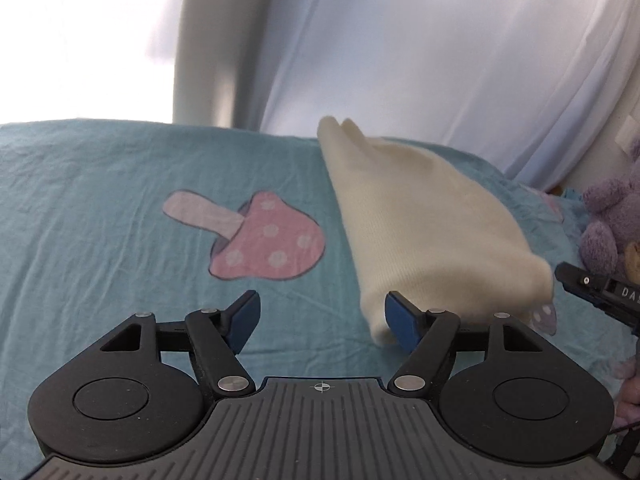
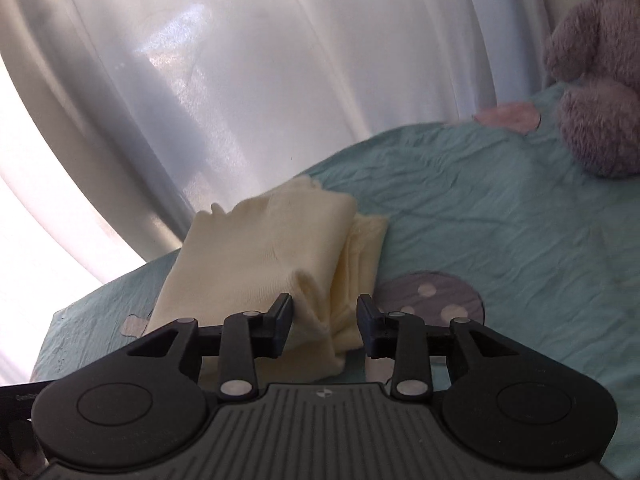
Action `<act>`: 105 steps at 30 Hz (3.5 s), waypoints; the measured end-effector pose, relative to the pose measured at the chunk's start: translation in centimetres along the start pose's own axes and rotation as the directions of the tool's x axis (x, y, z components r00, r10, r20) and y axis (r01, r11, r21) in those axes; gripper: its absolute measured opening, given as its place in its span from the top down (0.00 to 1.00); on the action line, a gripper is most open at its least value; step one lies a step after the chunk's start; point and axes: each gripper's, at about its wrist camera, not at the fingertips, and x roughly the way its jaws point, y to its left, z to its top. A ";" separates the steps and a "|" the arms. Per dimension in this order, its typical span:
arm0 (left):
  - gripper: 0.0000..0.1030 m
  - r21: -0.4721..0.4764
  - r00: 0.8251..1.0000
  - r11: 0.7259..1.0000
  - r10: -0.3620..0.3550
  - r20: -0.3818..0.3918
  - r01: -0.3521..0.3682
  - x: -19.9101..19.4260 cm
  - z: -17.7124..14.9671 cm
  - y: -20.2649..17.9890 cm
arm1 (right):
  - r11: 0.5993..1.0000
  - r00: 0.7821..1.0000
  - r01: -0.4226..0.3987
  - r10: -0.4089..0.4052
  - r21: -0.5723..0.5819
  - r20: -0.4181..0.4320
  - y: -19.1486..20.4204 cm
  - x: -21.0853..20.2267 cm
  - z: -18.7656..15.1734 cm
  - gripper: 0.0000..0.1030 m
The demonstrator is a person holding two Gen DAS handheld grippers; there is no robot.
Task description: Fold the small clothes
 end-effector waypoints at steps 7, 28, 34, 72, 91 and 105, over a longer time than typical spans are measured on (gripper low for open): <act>0.33 -0.038 0.998 0.998 -0.057 -0.031 0.056 4.5 2.0 -2.6 | 0.966 0.998 -0.006 0.020 -0.260 0.053 5.4 2.5 0.7 0.75; 0.16 -0.074 0.987 0.991 -0.120 -0.103 0.112 6.9 2.0 -1.4 | 0.993 0.997 -0.060 0.054 -0.099 -0.059 -1.6 3.1 1.2 0.49; 0.16 -0.075 0.983 0.988 -0.140 -0.118 0.131 7.4 2.4 -1.7 | 0.985 0.975 -0.168 0.173 0.046 -0.140 -3.8 4.8 2.3 0.45; 0.28 -0.353 0.830 0.804 -0.545 -0.116 0.479 14.2 4.1 4.0 | 0.864 0.835 -0.379 0.473 0.332 -0.279 -8.2 14.1 5.7 0.45; 0.58 -0.343 0.889 0.848 -0.452 -0.069 0.404 14.1 4.7 2.8 | 0.894 0.847 -0.374 0.438 0.248 -0.302 -3.0 15.9 5.7 0.60; 0.59 -0.266 0.964 0.929 -0.267 0.002 0.258 2.1 4.0 6.0 | 0.817 0.760 -0.546 0.576 0.184 -0.301 5.0 11.3 5.3 0.62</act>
